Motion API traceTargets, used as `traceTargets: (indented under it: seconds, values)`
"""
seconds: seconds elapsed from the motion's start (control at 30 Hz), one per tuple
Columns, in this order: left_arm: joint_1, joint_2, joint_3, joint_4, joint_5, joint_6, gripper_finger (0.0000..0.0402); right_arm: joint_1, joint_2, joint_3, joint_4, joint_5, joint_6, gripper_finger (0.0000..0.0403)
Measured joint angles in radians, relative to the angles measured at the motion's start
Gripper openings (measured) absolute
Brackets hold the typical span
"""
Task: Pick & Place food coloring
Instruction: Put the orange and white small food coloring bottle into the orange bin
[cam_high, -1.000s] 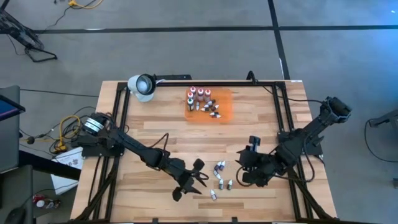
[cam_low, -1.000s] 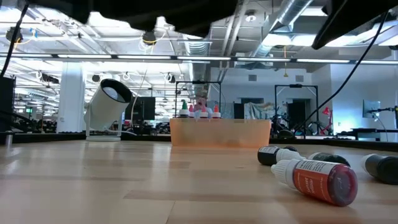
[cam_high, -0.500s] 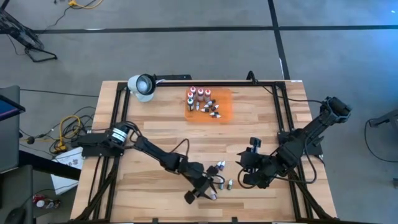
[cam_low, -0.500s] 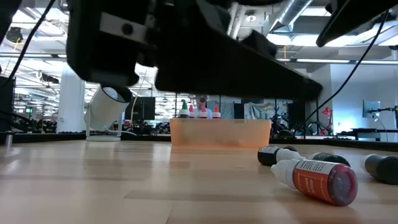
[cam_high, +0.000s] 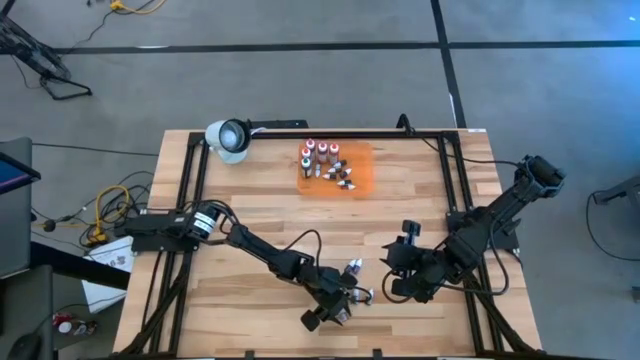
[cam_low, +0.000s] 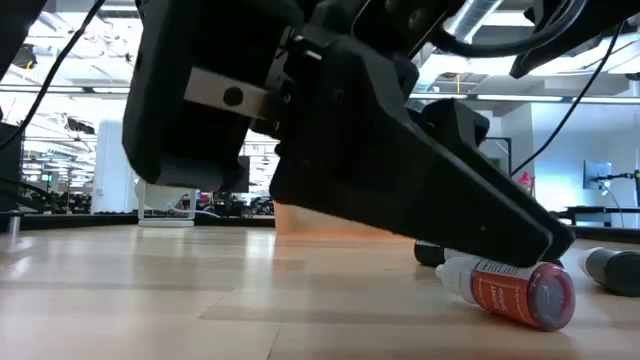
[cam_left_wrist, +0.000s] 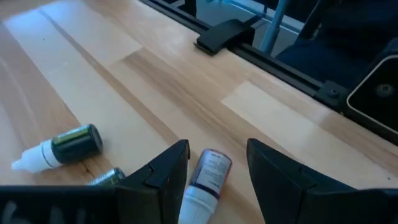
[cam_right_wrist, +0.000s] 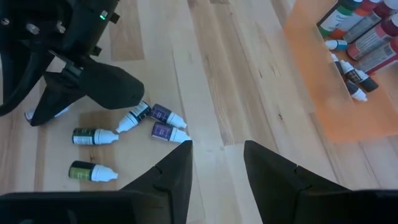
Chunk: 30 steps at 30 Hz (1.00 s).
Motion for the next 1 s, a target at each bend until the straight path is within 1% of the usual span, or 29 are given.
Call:
traceTargets:
  seconds: [0.17, 0.4, 0.77, 1.0]
  values:
    - [0.000, 0.000, 0.000, -0.034, -0.004, 0.006, 0.0160, 0.000, 0.000, 0.000, 0.000, 0.000, 0.000, 0.0138]
    - [0.000, -0.001, -0.001, -0.061, -0.056, 0.004, 0.0155, 0.000, 0.000, 0.000, 0.000, 0.000, 0.000, 0.0137]
    - [0.000, -0.001, -0.001, -0.064, -0.064, 0.003, 0.0101, 0.000, 0.000, 0.000, 0.000, 0.000, -0.001, 0.0136]
    - [0.000, -0.004, 0.000, -0.076, -0.113, 0.003, 0.0076, 0.000, 0.000, 0.000, 0.000, 0.000, -0.001, 0.0133]
